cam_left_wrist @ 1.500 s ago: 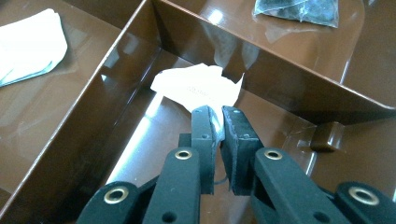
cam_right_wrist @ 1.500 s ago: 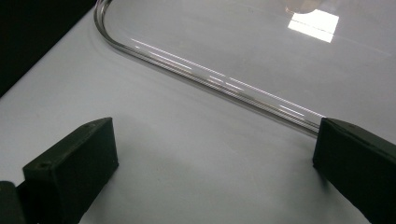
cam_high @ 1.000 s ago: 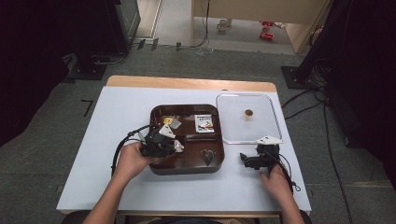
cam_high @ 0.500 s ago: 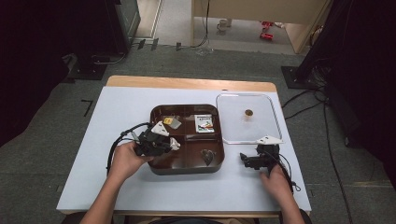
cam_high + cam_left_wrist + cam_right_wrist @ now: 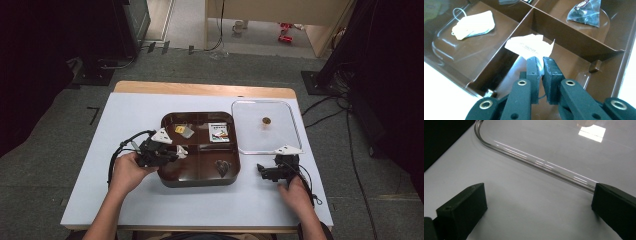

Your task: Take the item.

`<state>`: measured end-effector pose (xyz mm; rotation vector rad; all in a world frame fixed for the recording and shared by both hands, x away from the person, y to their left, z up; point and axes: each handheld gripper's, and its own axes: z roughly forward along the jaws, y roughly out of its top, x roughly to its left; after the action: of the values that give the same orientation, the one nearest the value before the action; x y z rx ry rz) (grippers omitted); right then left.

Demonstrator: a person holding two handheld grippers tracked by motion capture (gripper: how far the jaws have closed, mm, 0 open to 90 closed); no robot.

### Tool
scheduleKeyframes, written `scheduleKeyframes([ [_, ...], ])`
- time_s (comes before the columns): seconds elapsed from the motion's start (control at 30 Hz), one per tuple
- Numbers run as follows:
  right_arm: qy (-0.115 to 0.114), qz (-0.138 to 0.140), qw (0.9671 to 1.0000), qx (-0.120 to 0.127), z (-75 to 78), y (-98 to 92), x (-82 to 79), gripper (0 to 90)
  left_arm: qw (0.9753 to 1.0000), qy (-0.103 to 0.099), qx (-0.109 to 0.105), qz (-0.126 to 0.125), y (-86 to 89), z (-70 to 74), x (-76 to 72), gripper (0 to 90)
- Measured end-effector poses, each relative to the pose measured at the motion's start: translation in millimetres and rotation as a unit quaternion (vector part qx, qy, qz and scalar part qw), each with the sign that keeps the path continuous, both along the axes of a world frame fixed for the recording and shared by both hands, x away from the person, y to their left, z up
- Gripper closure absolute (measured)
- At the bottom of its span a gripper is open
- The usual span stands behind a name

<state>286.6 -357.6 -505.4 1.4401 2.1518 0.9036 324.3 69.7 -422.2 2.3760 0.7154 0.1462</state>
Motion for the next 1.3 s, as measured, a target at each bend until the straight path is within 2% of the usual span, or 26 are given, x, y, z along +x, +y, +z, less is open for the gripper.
scheduleKeyframes([
  [0.67, 0.0, 0.0, 1.0, 0.0, 0.0, 0.0, 0.0, 0.0, 0.9991, -0.02, -0.026, 0.028, 28.5, 12.3, -0.6, 84.2],
  [0.93, 0.0, 0.0, 1.0, 0.0, 0.0, 0.0, 0.0, 0.0, 0.9975, -0.03, -0.037, 0.053, 45.7, 17.5, 0.6, 84.2],
  [1.3, 0.0, 0.0, 1.0, 0.0, 0.0, 0.0, 0.0, 0.0, 0.9947, -0.032, -0.043, 0.088, 68.1, 19.4, 2.8, 84.1],
])
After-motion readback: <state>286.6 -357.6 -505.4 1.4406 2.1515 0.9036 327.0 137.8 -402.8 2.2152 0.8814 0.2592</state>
